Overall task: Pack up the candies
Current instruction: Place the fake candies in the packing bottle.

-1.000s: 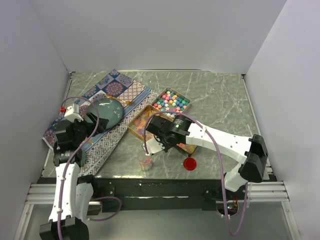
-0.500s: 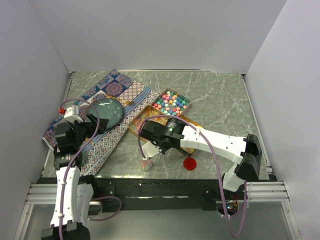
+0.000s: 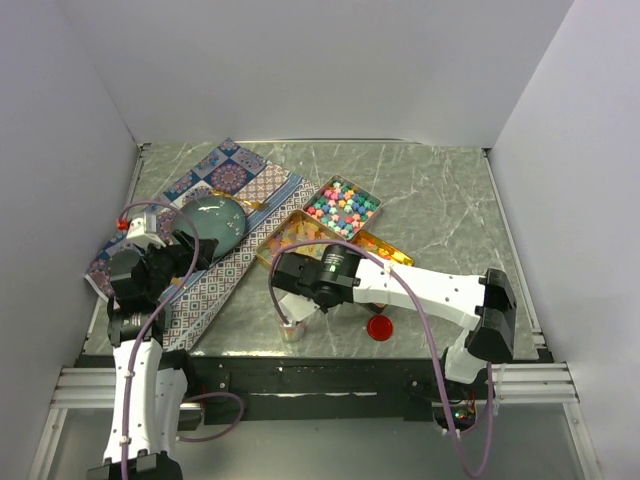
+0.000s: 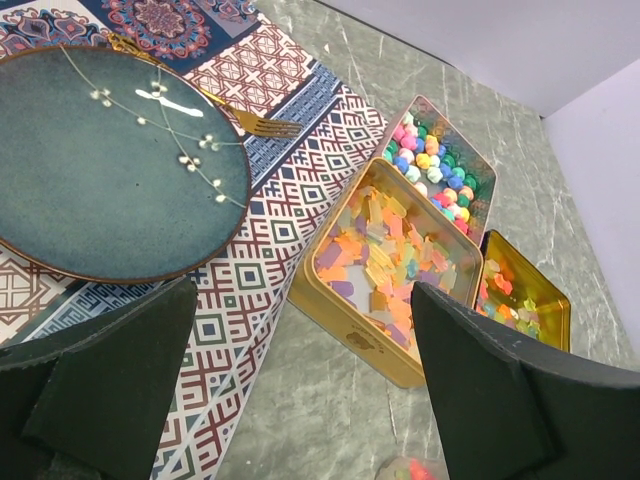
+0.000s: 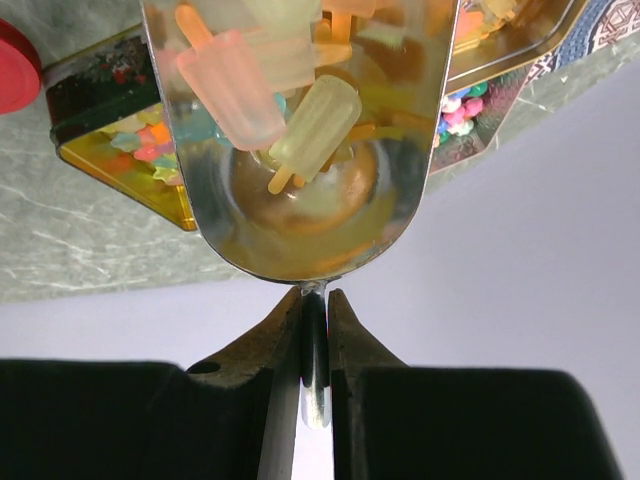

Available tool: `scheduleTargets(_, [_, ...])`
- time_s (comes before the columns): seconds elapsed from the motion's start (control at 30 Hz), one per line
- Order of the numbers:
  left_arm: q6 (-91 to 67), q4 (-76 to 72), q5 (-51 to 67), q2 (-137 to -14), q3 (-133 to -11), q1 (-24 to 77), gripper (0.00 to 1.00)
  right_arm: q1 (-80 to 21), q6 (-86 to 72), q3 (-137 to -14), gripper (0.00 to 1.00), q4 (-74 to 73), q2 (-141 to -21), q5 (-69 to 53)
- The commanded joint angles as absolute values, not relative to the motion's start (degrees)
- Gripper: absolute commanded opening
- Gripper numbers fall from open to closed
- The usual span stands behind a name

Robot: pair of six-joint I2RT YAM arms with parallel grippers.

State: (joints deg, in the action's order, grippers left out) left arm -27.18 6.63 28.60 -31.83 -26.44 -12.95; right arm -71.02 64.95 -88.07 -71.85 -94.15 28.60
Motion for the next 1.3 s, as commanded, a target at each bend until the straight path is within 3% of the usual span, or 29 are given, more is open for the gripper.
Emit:
scheduleTargets(0.0, [-27.3,4.6,29.1,-30.4,-26.4,-13.1,0.95,-72.2,73.5,-91.2,0.0,-78.6,-95.4,33.9])
scheduleTargets(1.07, [-27.6,5.4,30.8,-33.9,-28.1,-11.9,0.95,-73.9,71.8,-90.7,0.0,-80.8,-94.3,38.7])
scheduleTargets(1.27, [-27.6,5.9,40.1,-37.7,-33.1,-9.7,0.95,-66.1,62.3,-103.7,0.0,-80.9,-98.0,28.4])
